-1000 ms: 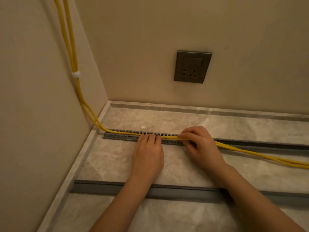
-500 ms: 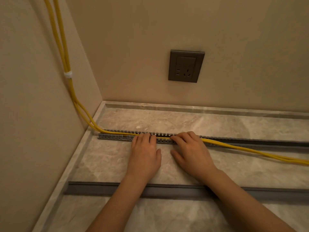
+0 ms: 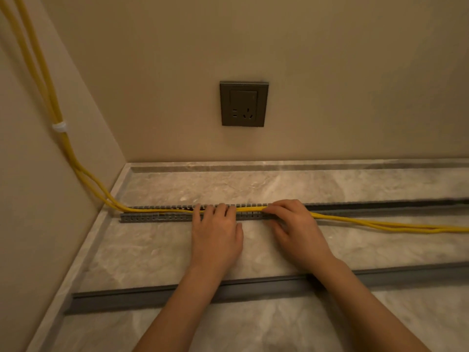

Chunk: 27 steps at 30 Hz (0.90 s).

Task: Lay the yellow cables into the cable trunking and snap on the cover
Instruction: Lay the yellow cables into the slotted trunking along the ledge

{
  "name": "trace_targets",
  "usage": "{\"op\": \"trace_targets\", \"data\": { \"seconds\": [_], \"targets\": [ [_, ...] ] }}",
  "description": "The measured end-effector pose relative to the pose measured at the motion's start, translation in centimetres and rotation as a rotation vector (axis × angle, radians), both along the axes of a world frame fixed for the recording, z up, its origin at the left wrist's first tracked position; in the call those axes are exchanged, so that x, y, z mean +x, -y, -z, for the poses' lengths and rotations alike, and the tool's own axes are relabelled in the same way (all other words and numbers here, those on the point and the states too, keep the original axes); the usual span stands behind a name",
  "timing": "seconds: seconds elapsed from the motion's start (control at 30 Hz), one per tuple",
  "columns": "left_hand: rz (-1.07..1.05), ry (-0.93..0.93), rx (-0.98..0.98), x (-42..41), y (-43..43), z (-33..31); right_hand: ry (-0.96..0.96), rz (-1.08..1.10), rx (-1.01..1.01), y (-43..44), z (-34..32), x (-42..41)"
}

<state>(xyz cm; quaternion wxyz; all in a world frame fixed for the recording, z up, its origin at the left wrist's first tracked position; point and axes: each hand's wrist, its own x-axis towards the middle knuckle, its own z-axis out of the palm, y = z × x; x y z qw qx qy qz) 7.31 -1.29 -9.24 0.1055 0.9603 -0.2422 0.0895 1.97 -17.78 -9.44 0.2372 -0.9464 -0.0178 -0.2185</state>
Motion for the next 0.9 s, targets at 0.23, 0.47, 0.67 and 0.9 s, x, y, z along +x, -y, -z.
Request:
{"op": "trace_targets", "data": {
  "seconds": [0.23, 0.47, 0.67, 0.9],
  "targets": [
    [0.113, -0.030, -0.058, -2.4, 4.5, -0.1, 0.000, 0.073, 0.010, 3.2, -0.1, -2.2],
    [0.035, -0.036, 0.014, -3.0, 5.0, 0.3, -0.045, 0.262, -0.075, 7.5, 0.1, -4.6],
    [-0.006, -0.020, 0.061, -3.1, 5.4, 0.6, -0.083, 0.468, -0.096, 9.5, 1.3, -5.4],
    [-0.034, -0.014, 0.112, -3.1, 6.2, 0.4, 0.018, 0.366, 0.003, 11.3, -0.6, -4.4]
  ]
}}
